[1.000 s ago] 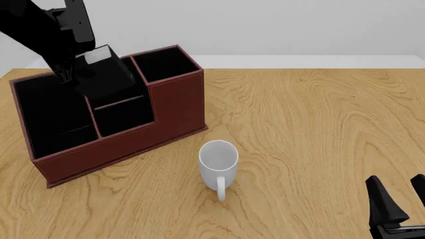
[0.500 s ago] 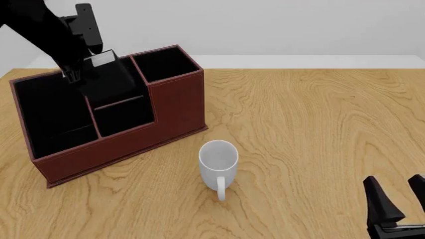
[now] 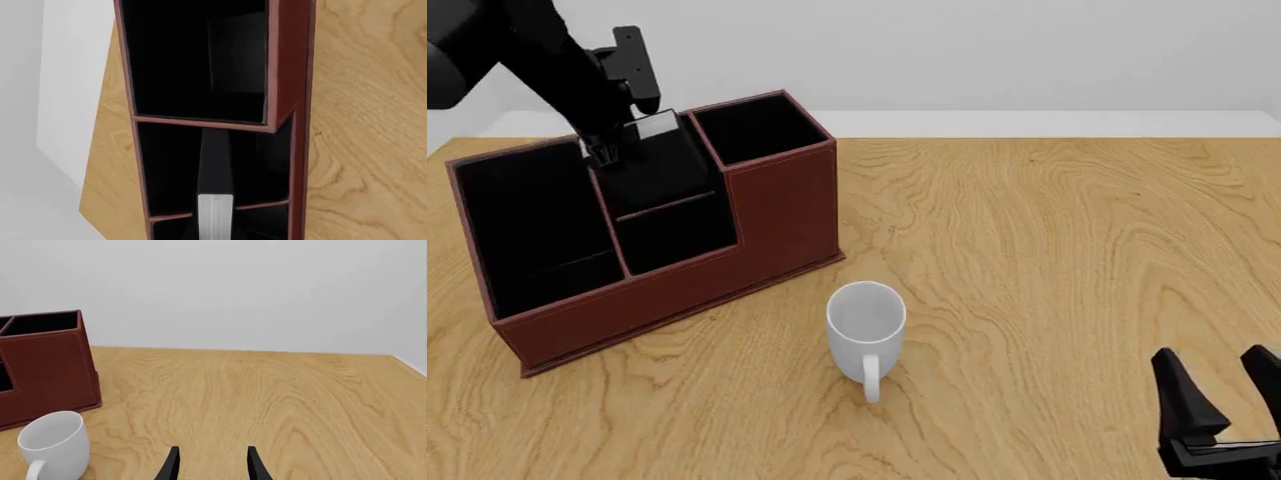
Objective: Pick up the book and place it in the front compartment of the caddy.
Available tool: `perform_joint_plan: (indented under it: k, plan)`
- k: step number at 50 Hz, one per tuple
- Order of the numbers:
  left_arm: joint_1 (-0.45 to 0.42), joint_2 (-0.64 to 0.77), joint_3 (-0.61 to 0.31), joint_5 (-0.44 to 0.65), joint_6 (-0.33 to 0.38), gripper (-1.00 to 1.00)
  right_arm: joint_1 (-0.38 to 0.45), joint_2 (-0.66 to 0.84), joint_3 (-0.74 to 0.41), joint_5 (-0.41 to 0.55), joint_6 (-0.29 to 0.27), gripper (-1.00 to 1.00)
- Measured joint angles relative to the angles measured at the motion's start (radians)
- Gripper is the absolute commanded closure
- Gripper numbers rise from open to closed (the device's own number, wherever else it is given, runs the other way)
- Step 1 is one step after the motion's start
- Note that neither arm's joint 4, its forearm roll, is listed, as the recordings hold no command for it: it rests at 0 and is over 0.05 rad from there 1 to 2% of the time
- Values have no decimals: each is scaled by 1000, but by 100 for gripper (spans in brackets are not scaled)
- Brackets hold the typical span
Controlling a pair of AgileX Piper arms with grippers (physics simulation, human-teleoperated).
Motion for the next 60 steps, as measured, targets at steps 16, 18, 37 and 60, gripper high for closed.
perform_joint_plan:
  k: [16,18,37,60]
  plan:
    - [38,82,-60,0,37,100,-7,125,0,-101,-9,-100]
    - [45,97,-67,0,43,100,-7,141,0,-113,-10,-100]
    - [57,179,-121,0,66,-100,-8,189,0,-139,-19,-100]
    - [33,164,-129,0,51,-100,-7,145,0,-97,-21,-100]
